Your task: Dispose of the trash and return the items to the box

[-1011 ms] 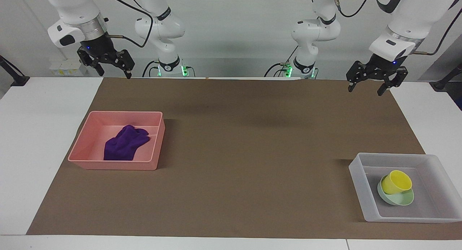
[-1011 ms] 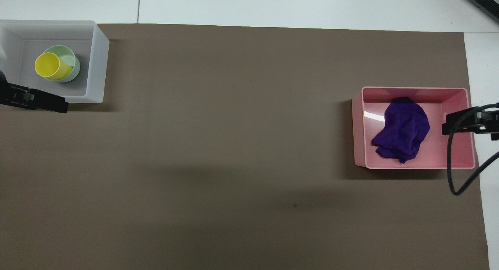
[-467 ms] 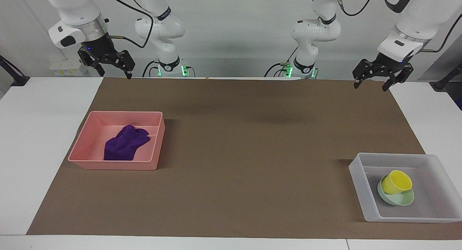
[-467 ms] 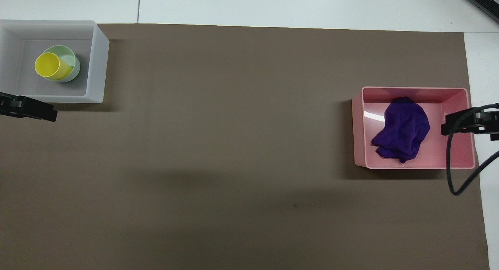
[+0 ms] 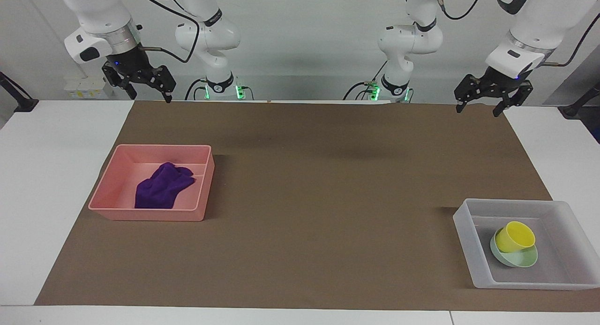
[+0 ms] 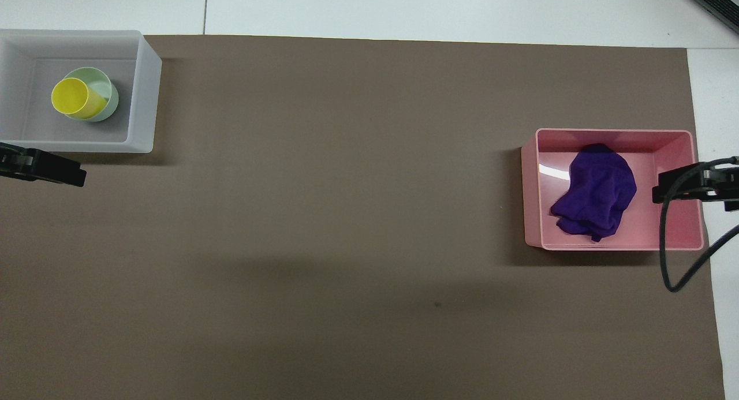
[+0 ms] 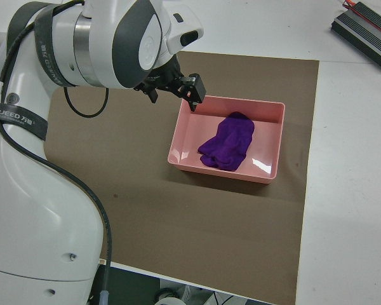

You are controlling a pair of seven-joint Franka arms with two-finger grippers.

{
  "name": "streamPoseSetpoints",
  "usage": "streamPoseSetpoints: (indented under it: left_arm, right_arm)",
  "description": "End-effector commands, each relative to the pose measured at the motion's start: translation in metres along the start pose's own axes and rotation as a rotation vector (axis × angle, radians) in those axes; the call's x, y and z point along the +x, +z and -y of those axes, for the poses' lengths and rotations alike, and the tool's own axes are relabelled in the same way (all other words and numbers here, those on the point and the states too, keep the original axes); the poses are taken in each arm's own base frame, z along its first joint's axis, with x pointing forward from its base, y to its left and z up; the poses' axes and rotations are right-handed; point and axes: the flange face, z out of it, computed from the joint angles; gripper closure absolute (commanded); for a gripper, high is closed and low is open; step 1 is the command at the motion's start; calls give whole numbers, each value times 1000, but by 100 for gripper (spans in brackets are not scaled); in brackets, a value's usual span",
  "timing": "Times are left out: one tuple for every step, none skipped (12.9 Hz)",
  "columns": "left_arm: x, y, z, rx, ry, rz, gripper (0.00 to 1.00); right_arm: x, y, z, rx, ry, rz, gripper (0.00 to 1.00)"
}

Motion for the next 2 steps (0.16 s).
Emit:
streamPoseSetpoints:
  left_arm:
    - [-9,0,-6,15,15,13,0]
    - [-9,-1,-6,16,15,10,0]
  right_arm:
    - [-6,1,-5,11,-17,-18,0]
    - [-6,1,-5,11,-17,-18,0]
